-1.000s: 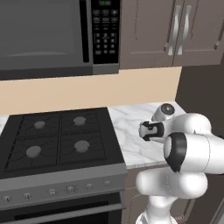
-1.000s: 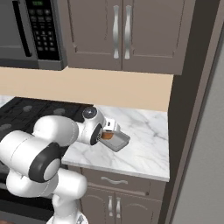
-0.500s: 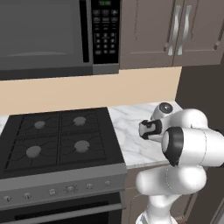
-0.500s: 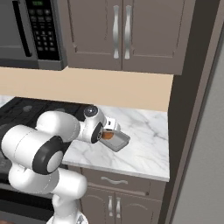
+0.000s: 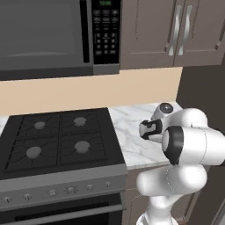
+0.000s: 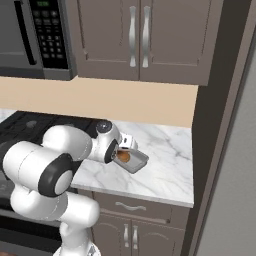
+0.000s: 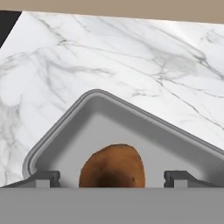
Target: Take the cucumber and potato out of the freezer and place them in the tupperware container on the counter. Then put the tupperware containing the vegetables back in the freezer.
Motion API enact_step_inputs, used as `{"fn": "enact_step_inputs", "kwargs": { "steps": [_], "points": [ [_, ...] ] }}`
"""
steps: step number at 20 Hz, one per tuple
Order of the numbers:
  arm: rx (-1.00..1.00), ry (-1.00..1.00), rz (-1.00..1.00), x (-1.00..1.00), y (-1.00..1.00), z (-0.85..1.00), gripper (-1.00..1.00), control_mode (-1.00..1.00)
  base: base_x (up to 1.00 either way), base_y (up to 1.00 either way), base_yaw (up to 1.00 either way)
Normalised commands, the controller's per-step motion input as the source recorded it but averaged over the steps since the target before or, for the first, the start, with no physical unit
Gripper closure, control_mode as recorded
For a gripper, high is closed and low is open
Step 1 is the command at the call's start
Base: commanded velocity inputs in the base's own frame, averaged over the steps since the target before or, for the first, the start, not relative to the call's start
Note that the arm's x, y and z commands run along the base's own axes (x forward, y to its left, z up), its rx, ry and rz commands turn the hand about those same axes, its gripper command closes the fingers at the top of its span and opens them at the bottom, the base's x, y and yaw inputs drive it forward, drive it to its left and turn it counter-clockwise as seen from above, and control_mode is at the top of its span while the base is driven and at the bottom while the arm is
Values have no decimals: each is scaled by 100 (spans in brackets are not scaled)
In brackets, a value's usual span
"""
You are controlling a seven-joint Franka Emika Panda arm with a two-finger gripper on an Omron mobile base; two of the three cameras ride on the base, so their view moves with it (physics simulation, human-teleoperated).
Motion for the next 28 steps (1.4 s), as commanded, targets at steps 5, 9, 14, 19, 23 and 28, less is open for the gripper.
{"fn": "enact_step_inputs", "kwargs": {
  "steps": [5, 9, 14, 19, 23, 28],
  "points": [
    [0, -7, 0, -11, 0, 12, -100, -100, 0, 0, 0],
    [0, -9, 0, -18, 0, 31, -100, -100, 0, 0, 0],
    [0, -18, 0, -78, 0, 77, -100, -100, 0, 0, 0],
    [5, -13, 0, -100, 0, 98, -100, -100, 0, 0, 0],
    [9, -3, 0, -100, 0, 100, -100, -100, 0, 0, 0],
    [10, 0, 0, -100, 1, 100, -100, -100, 0, 0, 0]
  ]
}}
